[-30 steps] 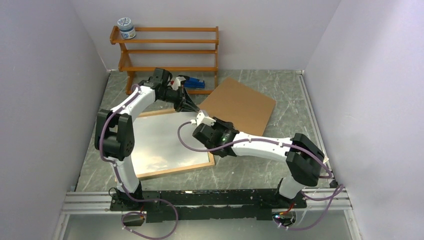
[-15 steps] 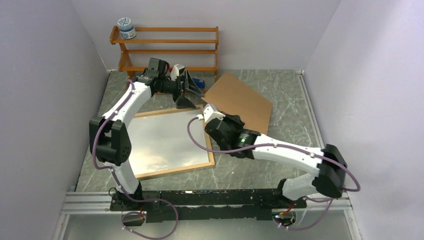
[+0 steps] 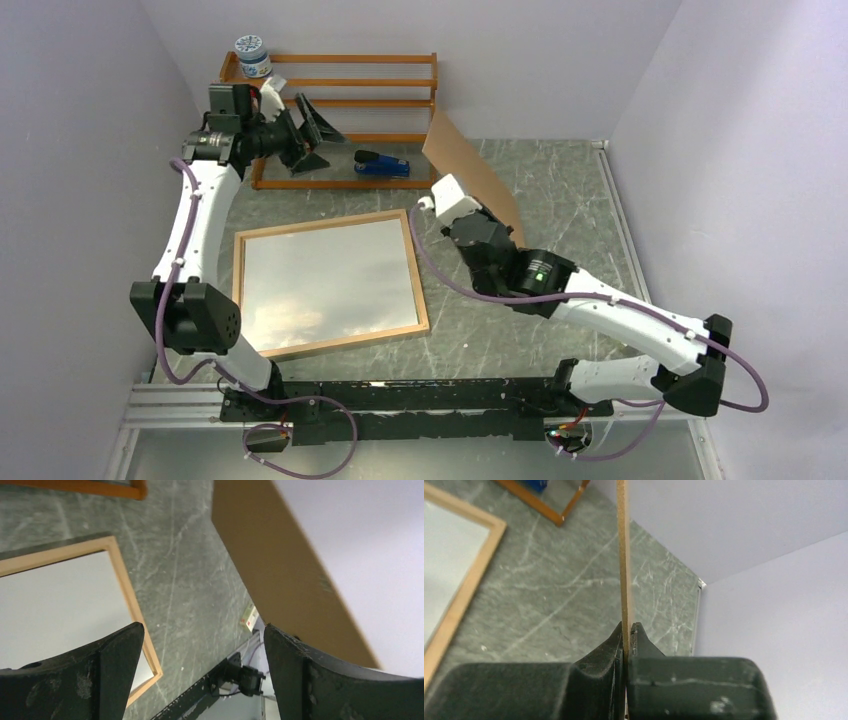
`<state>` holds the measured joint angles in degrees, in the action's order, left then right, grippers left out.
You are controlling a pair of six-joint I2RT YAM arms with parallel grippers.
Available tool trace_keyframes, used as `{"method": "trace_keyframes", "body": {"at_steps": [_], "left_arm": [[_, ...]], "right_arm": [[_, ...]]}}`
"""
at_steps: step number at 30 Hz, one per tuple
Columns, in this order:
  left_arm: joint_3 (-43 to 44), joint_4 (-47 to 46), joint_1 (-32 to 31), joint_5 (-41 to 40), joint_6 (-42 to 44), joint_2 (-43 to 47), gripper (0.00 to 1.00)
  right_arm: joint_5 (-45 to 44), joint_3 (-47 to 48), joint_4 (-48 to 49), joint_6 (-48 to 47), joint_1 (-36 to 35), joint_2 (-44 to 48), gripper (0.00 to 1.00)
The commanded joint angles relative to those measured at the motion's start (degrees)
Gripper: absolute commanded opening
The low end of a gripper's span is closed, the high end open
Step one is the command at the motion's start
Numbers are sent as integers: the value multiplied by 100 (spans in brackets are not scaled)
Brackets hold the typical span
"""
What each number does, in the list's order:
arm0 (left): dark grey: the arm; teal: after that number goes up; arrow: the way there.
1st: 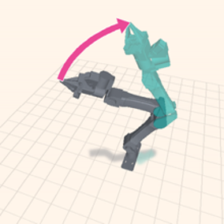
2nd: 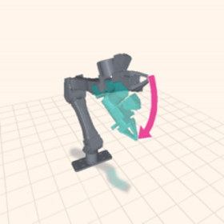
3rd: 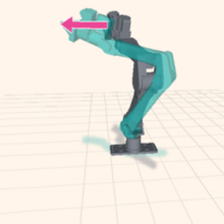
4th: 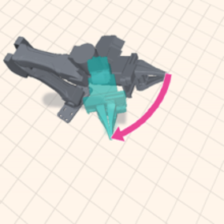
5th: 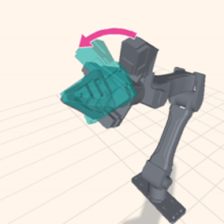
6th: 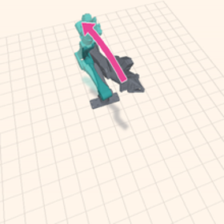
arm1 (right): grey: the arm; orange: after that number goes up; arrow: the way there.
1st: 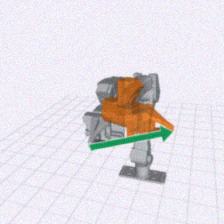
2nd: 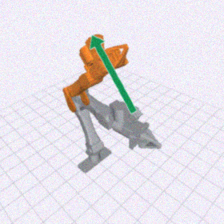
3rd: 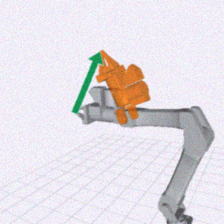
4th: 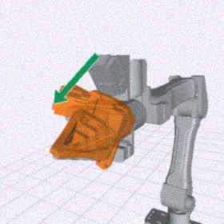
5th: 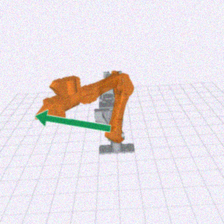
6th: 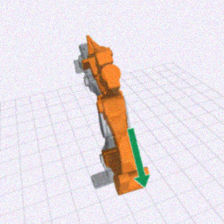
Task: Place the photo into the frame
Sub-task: Turn over the photo frame item.
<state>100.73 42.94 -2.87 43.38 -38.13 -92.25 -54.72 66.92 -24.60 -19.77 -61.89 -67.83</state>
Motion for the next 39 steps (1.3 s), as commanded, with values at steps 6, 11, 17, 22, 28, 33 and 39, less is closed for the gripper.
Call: {"method": "trace_keyframes", "body": {"at_steps": [6,11,17,22,28,33,39], "left_arm": [[-389,371,535,-787,169,312,94],[-752,468,930,-1311,300,406,94],[-1127,596,1345,-1896,549,427,94],[-1611,607,1708,-2909,635,527,94],[-2039,567,2298,-3344,687,650,94],[-2787,505,2767,-3845,549,932,94],[-3805,-48,3244,-3936,350,1218,94]], "right_arm": [[212,1743,-17,523,32,345,0],[976,2400,-455,1058,35,556,0],[1596,2983,-782,1585,36,656,0],[1965,3328,-870,2042,36,590,0],[2536,3243,-410,2877,31,350,0],[3370,2940,155,3777,420,-109,0],[5386,2096,1312,5340,1678,-454,0]]}}
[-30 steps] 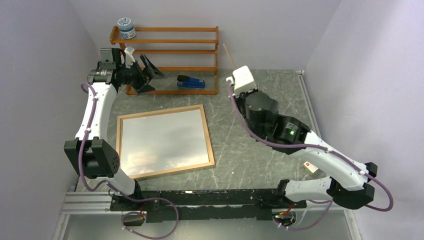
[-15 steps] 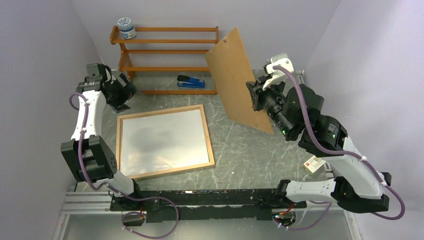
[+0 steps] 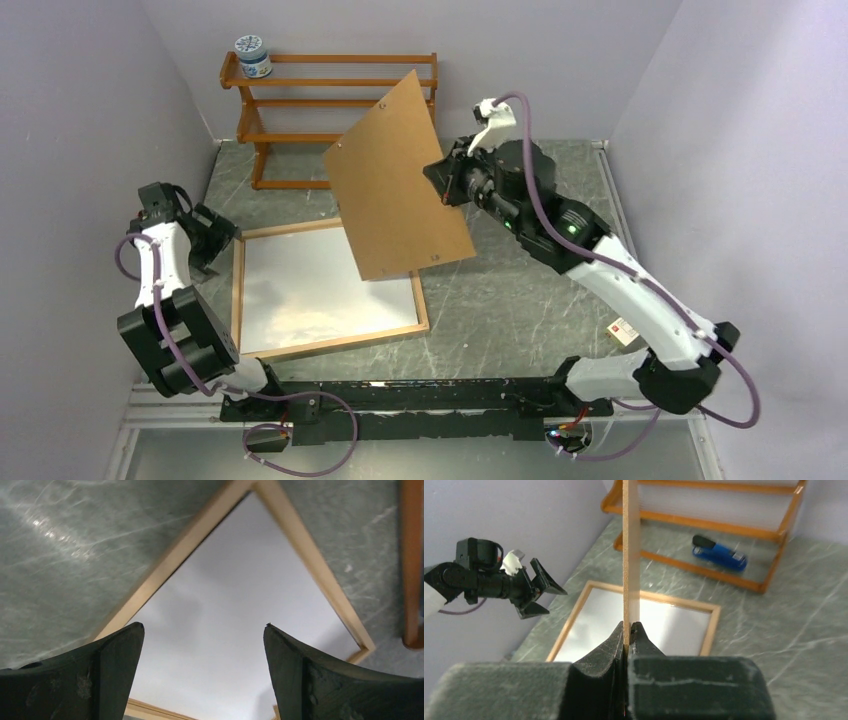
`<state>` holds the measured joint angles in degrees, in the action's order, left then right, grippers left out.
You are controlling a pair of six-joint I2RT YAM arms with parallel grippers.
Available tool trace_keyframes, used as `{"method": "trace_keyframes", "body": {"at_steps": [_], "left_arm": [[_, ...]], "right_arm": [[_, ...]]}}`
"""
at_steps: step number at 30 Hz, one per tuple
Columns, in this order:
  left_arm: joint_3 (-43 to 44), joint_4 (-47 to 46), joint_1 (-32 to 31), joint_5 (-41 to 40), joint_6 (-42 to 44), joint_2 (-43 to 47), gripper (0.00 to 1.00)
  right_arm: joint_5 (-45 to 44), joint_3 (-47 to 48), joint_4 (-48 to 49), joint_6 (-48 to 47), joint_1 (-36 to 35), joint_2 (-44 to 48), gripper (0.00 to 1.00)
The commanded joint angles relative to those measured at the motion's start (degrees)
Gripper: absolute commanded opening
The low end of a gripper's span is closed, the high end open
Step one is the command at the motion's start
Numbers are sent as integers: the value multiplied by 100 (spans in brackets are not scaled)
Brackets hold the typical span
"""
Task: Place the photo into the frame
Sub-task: Turn over the photo frame item, then move the photo frame to the center of the board.
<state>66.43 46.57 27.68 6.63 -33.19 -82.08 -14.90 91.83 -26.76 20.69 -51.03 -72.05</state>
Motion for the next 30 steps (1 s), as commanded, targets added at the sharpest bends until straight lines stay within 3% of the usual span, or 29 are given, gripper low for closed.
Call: {"method": "trace_keyframes", "body": {"at_steps": [1,7,14,18,24,30], "left_arm": [[-470,-446,210,-317,-148,175,94],[-977,-778,303,-580,-47,-102,94],[-590,-745,324,-454,423,-885,94],[-561,-982,334,-111,683,-1037,94],[-493,-974,330,-218,771,-1258,94],[-528,-1219,330,868,816,-1158,94]], "right_arm": [[1736,-573,1729,1515,734,-51,0],[2701,-1568,2556,2288,1458,8,0],[3305,-2264,2954,2487,1995,214,0],[3551,-2574,3142,2572,2263,444,0],[3771,-2698,3300,2718,2648,741,0],[3749,-2619,3086,2554,2879,859,0]]}}
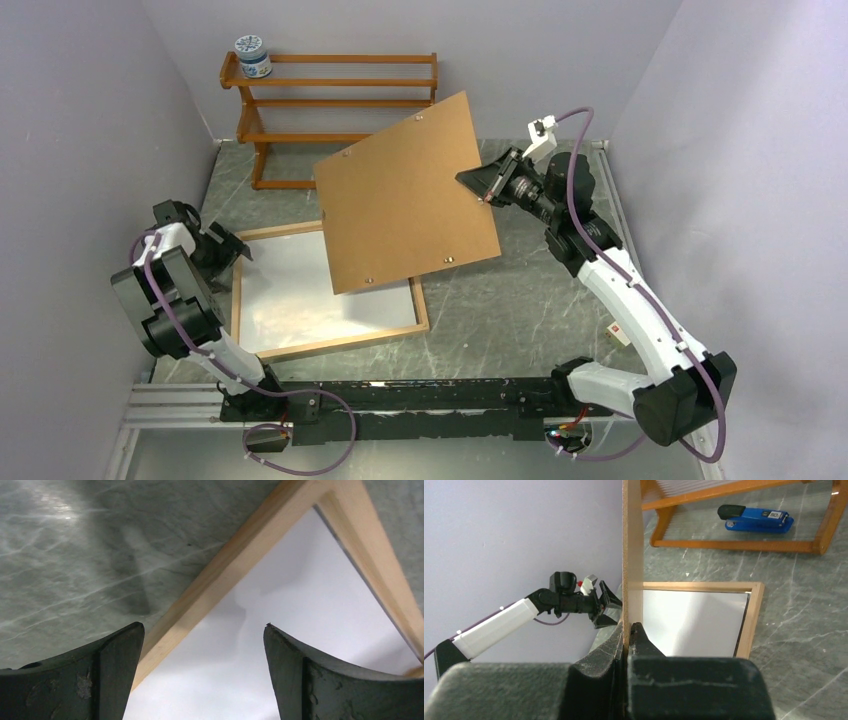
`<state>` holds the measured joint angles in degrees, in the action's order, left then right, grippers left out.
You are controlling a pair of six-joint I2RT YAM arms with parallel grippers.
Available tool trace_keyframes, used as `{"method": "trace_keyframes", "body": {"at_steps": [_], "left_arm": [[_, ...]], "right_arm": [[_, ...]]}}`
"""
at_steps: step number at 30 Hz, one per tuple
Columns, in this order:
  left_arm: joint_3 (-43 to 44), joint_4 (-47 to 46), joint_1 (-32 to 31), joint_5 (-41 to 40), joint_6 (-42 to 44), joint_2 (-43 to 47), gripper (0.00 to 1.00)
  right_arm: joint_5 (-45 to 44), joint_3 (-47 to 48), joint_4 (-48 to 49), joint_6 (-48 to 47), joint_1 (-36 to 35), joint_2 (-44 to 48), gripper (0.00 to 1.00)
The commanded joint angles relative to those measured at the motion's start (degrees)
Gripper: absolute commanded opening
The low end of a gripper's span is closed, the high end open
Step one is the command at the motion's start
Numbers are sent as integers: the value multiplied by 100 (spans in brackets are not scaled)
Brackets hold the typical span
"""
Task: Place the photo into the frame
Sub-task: Move the photo frame to the center of the board.
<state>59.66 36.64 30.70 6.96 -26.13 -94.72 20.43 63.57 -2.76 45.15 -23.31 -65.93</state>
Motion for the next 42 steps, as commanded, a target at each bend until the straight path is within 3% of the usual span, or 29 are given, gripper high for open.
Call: {"method": "trace_keyframes", "body": {"at_steps": [1,3,7,11,23,28,37,42], "left_arm": [[158,-195,32,994,67,107,94],[212,-70,29,887,-72,205,94],[548,198,32,-204,-125,341,94],[462,23,32,-203,-91,58,94],[-104,-896,-68,2055,-143,-443,94],[-312,-1104,-412,2764,-557,-396,94],[-837,-1630,-1237,3264,-1903,-267,91],[-680,-1110,-1250,2922,-1710,-154,91]], "right_arm": [[204,228,647,61,126,254,0],[177,247,600,-5,163,273,0],[142,247,536,-152,194,298,0],[127,242,497,-254,261,302,0],[409,24,820,-56,425,327,0],[380,-189,869,63,434,382,0],[147,-874,762,660,432,674,0],[50,-1398,768,1348,434,790,0]]}}
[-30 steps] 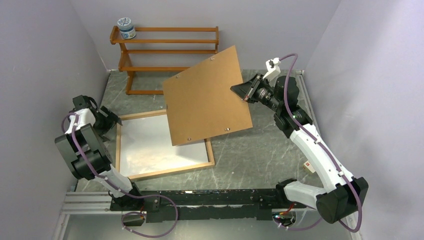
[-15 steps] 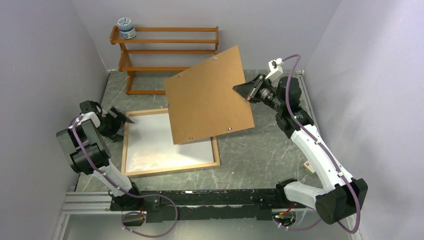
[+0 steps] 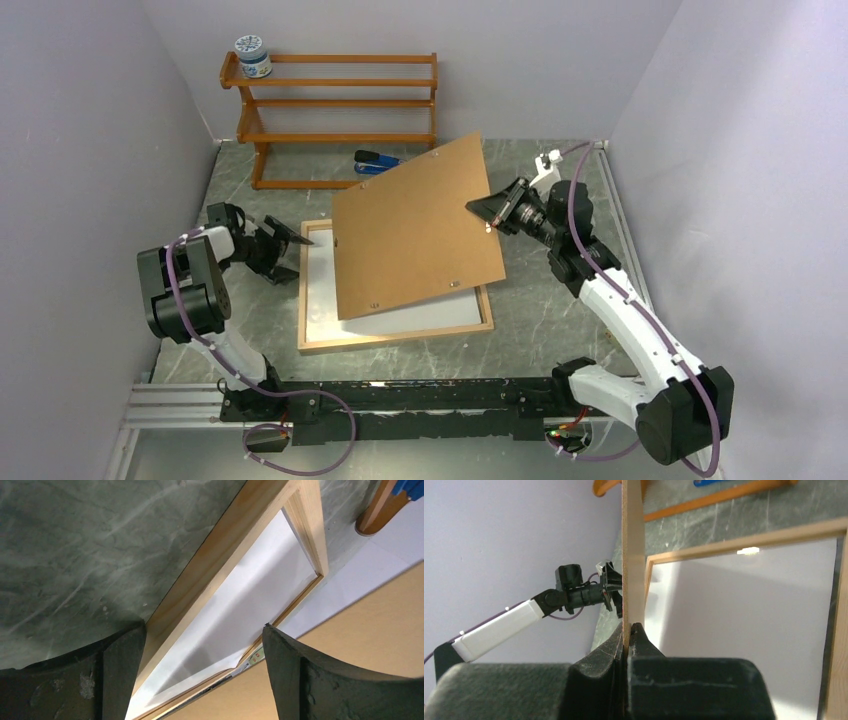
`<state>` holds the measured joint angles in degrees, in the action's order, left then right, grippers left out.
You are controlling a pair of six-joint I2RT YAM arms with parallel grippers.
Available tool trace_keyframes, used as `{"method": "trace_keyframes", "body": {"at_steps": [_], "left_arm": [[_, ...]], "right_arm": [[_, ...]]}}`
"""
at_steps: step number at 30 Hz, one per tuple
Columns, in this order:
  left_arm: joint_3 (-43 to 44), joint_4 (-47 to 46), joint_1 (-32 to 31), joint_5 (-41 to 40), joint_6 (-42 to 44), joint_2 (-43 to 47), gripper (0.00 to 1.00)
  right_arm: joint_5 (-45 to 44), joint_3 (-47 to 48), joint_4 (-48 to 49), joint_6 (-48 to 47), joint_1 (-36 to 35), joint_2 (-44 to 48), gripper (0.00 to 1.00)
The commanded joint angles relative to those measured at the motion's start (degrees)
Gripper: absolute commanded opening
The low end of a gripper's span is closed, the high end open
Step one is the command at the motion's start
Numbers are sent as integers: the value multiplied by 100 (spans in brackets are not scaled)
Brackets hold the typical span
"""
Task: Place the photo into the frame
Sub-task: Place the photo frame item in the photo frame.
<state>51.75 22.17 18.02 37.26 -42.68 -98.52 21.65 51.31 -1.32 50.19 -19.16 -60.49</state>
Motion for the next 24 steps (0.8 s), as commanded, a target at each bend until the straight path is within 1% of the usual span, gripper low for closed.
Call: {"method": "trace_keyframes", "body": {"at_steps": [1,6,10,18,21,24], "left_arm": [[188,477,29,-229,38,265,92],[378,670,35,-454,201,581,92],[401,595,36,-297,305,639,92],[370,637,35,-333,433,387,90],[401,642,37,-275,491,192,90],[653,732,35,-94,673,-151,91]], "right_arm": [[-90,-258,610,968,16,252,0],[-78,-697,851,1541,21,78,0],[134,-1176,1678,1898,19,-213,0],[219,-1488,2617,1961,19,-615,0],[400,-1558,2911,1987,25,-850,0],[601,-1506,3014,1890,26,-1146,0]]}}
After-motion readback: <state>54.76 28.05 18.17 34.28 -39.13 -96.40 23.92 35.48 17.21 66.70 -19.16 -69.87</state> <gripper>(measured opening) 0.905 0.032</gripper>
